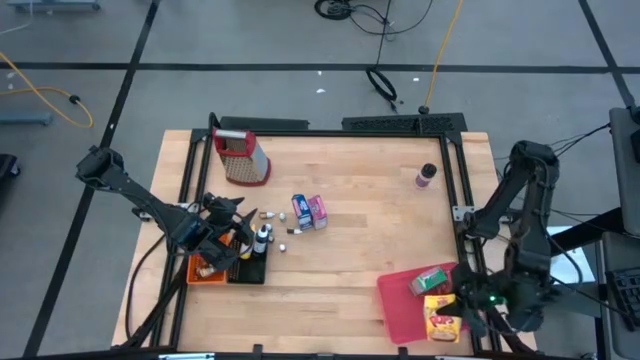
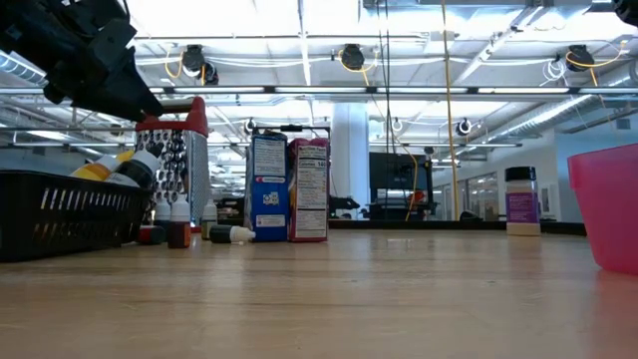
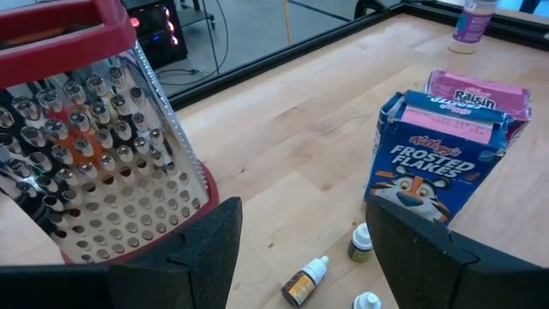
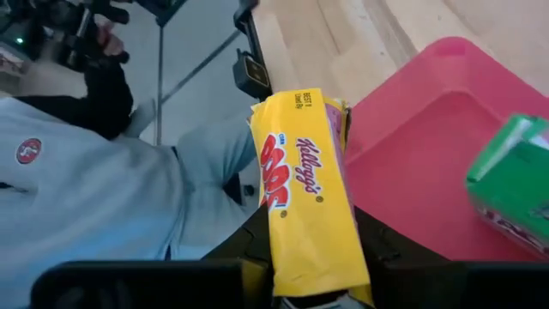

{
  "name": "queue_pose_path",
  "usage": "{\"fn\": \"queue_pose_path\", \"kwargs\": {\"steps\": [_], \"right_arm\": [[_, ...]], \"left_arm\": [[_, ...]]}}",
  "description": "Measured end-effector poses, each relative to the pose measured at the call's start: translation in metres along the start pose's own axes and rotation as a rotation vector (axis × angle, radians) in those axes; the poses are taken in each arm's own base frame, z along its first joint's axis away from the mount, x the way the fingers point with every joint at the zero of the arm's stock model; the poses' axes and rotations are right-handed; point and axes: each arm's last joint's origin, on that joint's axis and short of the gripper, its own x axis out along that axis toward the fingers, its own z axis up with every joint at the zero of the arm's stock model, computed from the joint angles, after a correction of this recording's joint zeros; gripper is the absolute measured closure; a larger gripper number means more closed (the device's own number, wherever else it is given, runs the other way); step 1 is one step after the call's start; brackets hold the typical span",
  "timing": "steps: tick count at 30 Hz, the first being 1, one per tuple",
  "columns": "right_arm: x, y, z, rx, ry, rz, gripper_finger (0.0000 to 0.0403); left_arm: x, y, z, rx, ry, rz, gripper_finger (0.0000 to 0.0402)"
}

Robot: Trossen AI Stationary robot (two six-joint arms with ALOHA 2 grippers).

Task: Pick & Place Kitchen Items
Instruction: Put the yellow cereal box into the red bin

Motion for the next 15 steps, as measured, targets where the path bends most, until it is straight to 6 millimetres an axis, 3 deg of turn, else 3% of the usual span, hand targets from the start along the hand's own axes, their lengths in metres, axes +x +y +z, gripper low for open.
{"fn": "queue_pose_path", "kwargs": {"steps": [7,15], "right_arm": [[-0.011,-0.017,-0.018,-0.021,-0.032,-0.115,0.0342],[-0.011,-0.027,-0.022,-0.013,-0.051,-0.201,0.0336]], "left_arm": [[0.0,-0.003,0.001,0.002,-0.007,-0.019,0.0149],[0.0,-0.003,0.001,0.001,-0.009,-0.018,0.0149]]}}
